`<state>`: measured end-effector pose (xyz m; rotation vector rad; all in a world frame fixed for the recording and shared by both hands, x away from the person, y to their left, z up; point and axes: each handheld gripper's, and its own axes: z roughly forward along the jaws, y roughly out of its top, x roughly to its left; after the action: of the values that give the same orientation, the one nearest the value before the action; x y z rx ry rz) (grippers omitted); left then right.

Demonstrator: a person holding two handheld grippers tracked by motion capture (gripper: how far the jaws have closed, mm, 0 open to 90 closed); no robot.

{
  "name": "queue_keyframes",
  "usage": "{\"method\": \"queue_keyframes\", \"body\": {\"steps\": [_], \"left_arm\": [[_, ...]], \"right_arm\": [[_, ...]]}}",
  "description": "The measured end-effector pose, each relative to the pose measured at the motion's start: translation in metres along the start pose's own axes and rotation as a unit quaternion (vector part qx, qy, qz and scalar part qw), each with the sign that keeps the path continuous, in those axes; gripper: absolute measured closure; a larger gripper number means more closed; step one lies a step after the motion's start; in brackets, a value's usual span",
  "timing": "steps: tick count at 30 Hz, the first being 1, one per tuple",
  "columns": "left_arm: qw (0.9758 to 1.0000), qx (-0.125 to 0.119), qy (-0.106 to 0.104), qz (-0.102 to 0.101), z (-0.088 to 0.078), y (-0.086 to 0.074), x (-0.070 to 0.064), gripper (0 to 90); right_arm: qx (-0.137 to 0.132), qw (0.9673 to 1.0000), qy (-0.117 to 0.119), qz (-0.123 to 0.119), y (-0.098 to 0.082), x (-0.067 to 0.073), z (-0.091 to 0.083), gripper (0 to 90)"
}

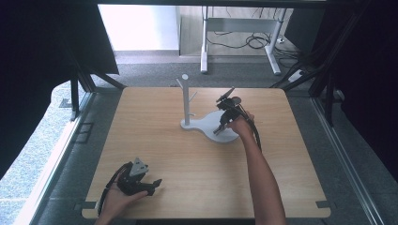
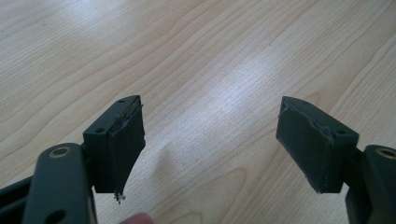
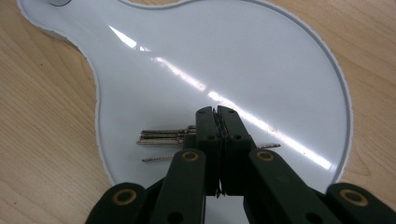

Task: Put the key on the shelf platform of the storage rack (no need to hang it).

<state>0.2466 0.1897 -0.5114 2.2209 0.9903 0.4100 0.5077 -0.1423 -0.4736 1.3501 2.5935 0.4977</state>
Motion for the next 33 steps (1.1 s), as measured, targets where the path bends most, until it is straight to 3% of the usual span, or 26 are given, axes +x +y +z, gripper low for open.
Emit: {"method": "queue_keyframes", "body": {"steps": [3, 9, 13, 22, 26, 33], "left_arm": [[1.0, 0.0, 0.0, 0.0, 0.0, 0.0, 0.0, 23.8], [1.0, 0.0, 0.0, 0.0, 0.0, 0.0, 0.0, 23.7], [1.0, -0.001, -0.001, -0.001, 0.0, 0.0, -0.001, 23.7], [1.0, -0.001, -0.001, 0.001, 0.0, 0.001, -0.002, 23.8], [1.0, 0.001, -0.001, 0.002, 0.001, 0.001, -0.002, 23.8], [1.0, 0.002, 0.0, 0.005, 0.001, 0.001, -0.003, 23.8]], "right_arm": [[-0.005, 0.9999, -0.006, -0.007, 0.0, 0.001, 0.001, 80.0], [-0.009, 0.9997, -0.018, -0.016, 0.0, 0.004, 0.001, 74.7], [-0.026, 0.9993, -0.023, -0.016, -0.002, 0.006, -0.003, 69.3], [-0.05, 0.9986, -0.003, -0.017, -0.017, 0.009, -0.013, 61.4], [-0.069, 0.9967, 0.021, -0.036, -0.026, 0.01, -0.022, 60.2], [-0.081, 0.995, 0.036, -0.046, -0.045, 0.012, -0.037, 58.3]]}}
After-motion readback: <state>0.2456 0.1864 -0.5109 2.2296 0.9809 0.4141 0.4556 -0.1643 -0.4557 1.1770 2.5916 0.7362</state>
